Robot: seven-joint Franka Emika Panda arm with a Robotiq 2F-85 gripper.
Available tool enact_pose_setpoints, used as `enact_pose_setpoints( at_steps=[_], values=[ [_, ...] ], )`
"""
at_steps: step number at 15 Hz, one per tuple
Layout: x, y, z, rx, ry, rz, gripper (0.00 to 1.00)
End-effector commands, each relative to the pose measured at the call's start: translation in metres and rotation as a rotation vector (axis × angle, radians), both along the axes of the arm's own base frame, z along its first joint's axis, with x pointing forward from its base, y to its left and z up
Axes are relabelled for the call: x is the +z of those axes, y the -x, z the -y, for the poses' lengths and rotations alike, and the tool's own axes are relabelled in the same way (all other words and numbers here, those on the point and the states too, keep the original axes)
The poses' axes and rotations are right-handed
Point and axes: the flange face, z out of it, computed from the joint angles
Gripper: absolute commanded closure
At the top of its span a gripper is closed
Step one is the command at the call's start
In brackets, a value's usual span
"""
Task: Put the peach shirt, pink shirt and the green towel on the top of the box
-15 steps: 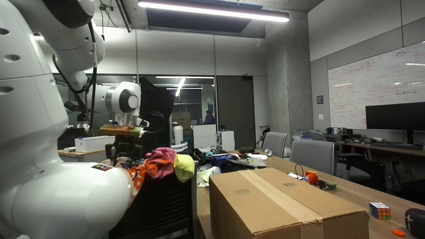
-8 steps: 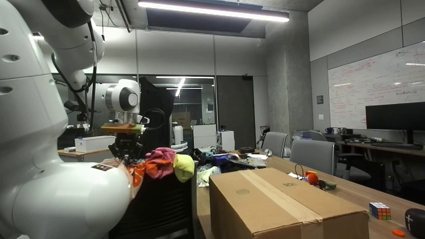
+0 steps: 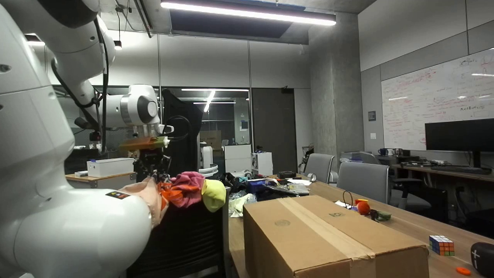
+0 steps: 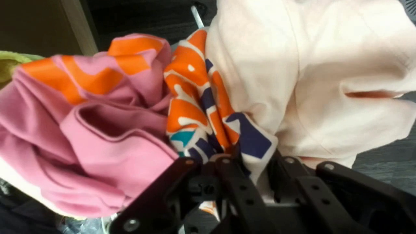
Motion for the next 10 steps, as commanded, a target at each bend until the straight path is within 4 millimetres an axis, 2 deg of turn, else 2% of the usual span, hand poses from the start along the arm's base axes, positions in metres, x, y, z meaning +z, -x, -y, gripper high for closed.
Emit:
enact_pose_setpoints(
  at_steps=[1,5,10],
  values=[
    [0.03,0.01,0.004,-0.021,-0.016,0.118,0.96],
    [0.063,0.021,0.011,0.018,0.032,0.198,0.96],
    [0.111,0.026,0.041,-0.012,0.163,0.284,0.96]
  ],
)
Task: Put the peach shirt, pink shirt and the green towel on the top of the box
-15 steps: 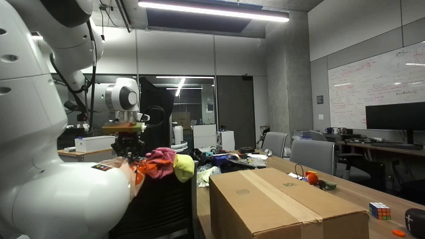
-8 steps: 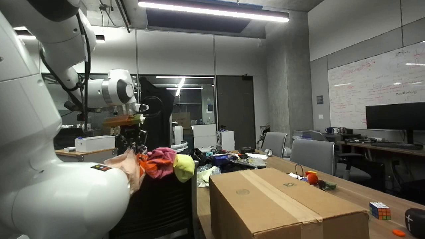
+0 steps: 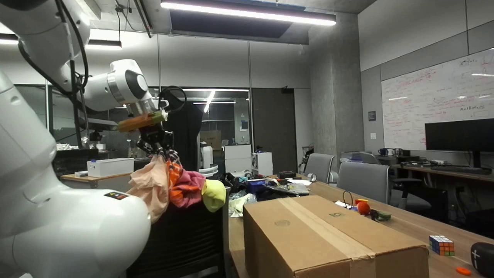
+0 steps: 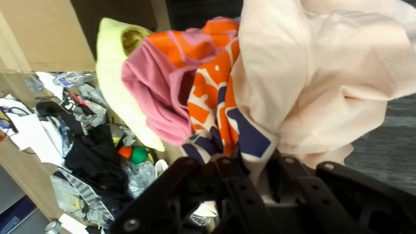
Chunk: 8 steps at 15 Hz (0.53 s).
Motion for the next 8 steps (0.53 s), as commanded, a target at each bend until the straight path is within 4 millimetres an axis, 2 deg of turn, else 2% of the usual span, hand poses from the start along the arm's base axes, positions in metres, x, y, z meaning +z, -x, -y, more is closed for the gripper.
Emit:
enact_pose_setpoints(
  at_steps=[1,5,8],
  values=[
    [0.05,0.004,0.026,-0.049,0.077,0.081,0.96],
    [0.099,0.012,0.056,-0.113,0.115,0.151,0.96],
    [0.129,0.016,0.078,-0.142,0.121,0.176,0.96]
  ],
)
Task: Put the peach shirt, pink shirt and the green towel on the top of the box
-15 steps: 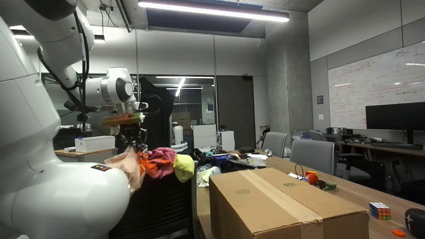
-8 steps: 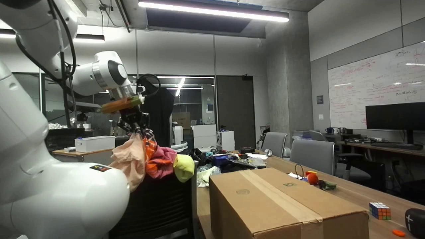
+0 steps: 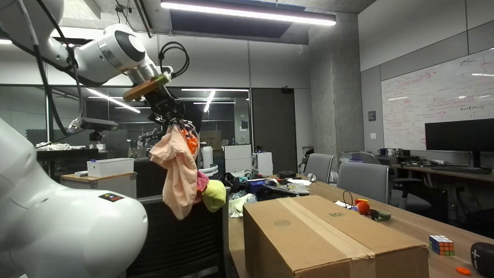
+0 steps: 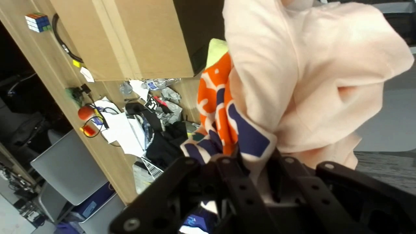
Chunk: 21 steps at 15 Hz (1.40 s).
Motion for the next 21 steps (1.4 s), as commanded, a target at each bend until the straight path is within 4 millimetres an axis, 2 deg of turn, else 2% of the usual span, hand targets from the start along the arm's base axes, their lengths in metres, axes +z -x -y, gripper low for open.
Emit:
enact_pose_setpoints(
  at_steps=[1,7,13,16,21],
  values=[
    [0.042,0.005,0.026,-0.021,0.032,0.043,0.96],
    [0.072,-0.013,0.063,-0.09,0.064,0.045,0.96],
    [0.079,-0.044,0.096,-0.205,0.168,0.065,0.96],
    [0.071,-0.074,0.137,-0.313,0.208,0.039,0.96],
    [0.036,-0.127,0.22,-0.484,0.257,-0.052,0.96]
  ],
)
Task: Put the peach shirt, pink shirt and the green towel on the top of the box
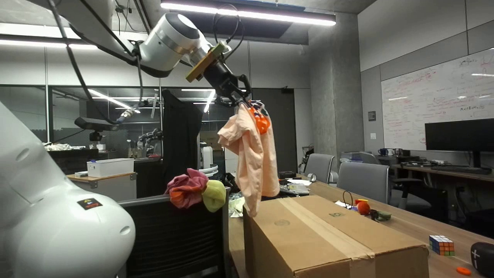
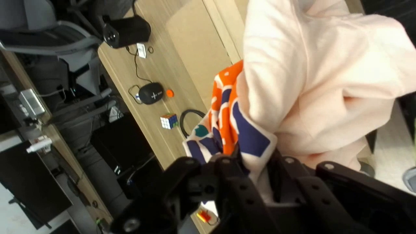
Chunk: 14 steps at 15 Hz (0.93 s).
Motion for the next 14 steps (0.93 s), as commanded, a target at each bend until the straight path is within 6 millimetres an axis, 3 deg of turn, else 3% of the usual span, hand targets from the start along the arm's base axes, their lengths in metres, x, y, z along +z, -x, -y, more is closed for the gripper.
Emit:
enact_pose_setpoints(
  at_steps=[1,8,14],
  values=[
    [-0.012,-0.04,0.05,-0.13,0.034,-0.03,0.96],
    [-0.043,-0.101,0.117,-0.428,0.119,0.115,0.96],
    [-0.054,-0.135,0.139,-0.65,0.106,0.324,0.96]
  ],
)
